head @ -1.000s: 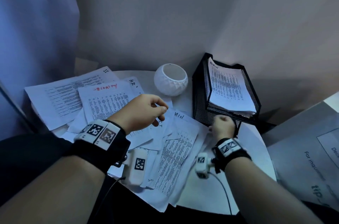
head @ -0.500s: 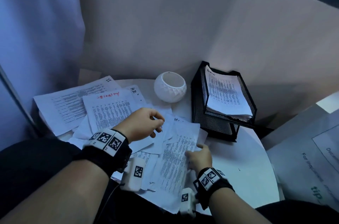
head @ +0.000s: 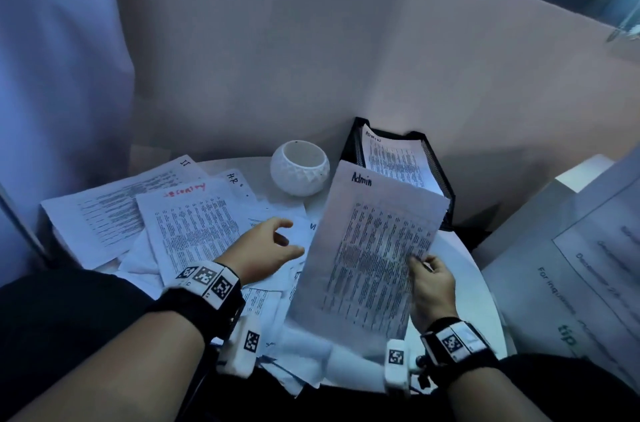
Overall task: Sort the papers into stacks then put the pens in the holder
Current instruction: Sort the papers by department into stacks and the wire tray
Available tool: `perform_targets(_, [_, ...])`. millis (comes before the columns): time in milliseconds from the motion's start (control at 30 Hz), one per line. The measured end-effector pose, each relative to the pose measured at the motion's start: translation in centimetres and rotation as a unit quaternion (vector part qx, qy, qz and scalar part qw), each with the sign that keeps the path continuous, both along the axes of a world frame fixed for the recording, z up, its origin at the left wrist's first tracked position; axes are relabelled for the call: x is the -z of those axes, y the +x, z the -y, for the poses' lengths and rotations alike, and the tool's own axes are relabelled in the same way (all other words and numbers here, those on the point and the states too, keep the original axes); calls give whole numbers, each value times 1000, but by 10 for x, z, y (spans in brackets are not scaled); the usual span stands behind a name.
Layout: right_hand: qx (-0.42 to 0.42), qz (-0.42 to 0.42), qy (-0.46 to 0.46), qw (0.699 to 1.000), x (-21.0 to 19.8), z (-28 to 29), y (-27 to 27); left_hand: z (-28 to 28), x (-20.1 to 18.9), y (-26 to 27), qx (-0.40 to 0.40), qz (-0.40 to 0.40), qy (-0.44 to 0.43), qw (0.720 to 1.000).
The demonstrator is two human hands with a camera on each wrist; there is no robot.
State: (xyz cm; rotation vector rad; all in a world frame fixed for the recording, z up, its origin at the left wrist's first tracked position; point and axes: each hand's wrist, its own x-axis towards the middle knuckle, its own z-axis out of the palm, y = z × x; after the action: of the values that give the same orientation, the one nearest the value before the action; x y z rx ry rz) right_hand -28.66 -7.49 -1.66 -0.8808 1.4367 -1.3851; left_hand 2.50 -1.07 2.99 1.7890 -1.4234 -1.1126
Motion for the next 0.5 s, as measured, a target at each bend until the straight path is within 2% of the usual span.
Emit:
perform_targets(100, [-62,95,8,994,-14,-10,20,-2,2,-7,10,-47,-5,999])
perform_targets(167, [-103,120,15,987,-18,-14,36,-1,7,-6,2,-78,-26,997])
perform_targets(267, [-125,50,36,990,-13,-14,54,3,10,1,-53,-69,-83,993])
perform_targets(333, [-94,-20,67,993,-1,-12,57,2,6,11,-106,-28,-119,987])
perform_targets(433, [-55,-70,171,981,27,-11,51,-1,-4,29,-164,-11,-144,976])
perform_targets(500, [-73,-91,246,962,45,-16,50,-1,-10,39,-192,-15,-141,971])
